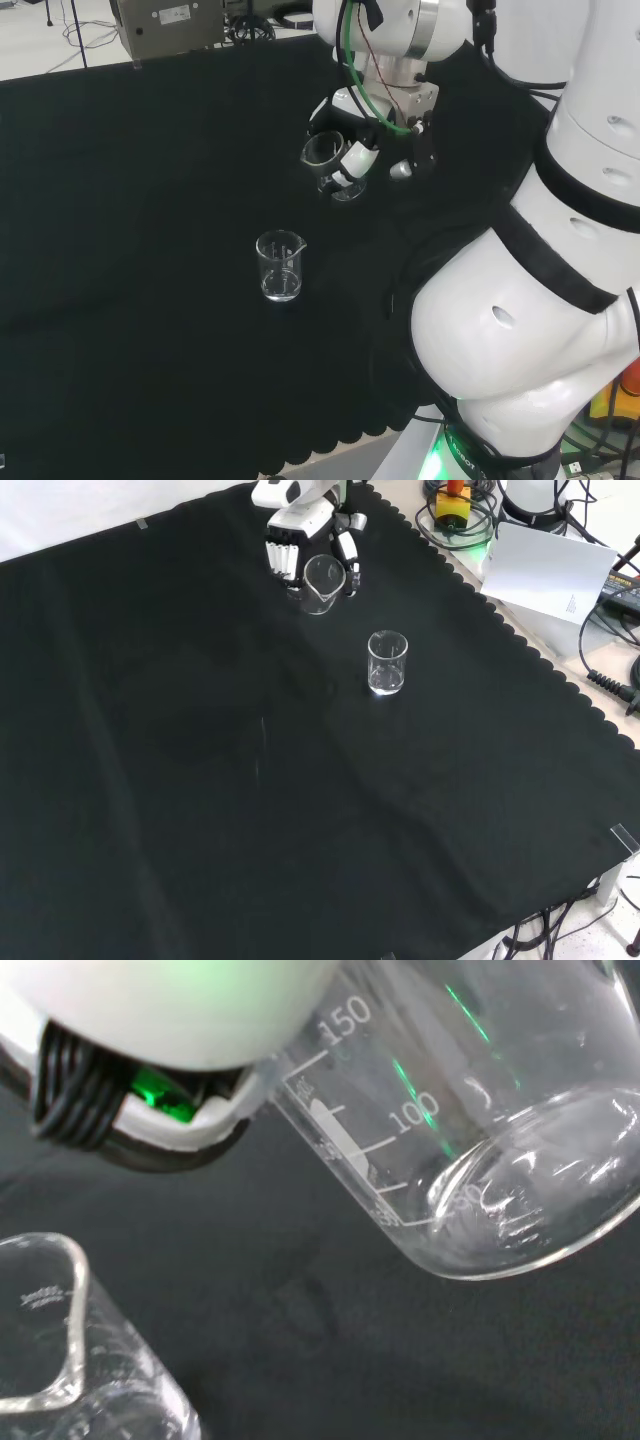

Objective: Place the beaker back on the table.

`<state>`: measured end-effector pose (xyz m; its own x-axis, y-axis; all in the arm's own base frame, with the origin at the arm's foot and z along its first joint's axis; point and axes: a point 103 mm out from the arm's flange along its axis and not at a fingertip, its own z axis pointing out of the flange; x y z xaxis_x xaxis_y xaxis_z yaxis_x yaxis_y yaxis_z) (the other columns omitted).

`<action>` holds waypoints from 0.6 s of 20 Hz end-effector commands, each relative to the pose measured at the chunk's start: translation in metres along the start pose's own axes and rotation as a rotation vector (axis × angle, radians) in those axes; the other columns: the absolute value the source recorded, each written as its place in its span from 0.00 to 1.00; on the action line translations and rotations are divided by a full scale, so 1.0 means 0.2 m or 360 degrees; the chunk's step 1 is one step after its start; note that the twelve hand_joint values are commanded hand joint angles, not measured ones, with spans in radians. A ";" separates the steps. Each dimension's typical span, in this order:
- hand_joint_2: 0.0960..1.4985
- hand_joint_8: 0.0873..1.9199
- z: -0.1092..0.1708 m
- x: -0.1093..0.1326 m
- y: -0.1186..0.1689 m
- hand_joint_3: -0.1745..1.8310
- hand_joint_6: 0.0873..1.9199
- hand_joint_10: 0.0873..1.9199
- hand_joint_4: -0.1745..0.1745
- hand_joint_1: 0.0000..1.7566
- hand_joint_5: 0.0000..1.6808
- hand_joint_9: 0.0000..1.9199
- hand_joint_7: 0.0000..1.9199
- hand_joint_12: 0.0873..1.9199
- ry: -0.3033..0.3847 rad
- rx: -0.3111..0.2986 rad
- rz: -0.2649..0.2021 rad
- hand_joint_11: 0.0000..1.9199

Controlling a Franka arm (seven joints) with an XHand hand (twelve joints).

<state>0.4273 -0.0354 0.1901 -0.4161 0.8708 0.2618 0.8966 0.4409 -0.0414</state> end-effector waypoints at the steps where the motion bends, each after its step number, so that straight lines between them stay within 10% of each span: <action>1: 0.29 0.53 0.05 -0.11 0.16 0.61 0.54 0.43 0.00 0.74 0.68 0.79 0.62 0.48 0.0073 -0.0128 0.0006 0.67; 12: 0.31 0.51 0.17 -0.23 0.31 0.59 0.52 0.41 0.00 0.74 0.68 0.79 0.63 0.46 0.0280 -0.0185 -0.0036 0.67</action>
<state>0.4647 -0.0495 0.1866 -0.4115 0.8616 0.2971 0.9064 0.4211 0.0342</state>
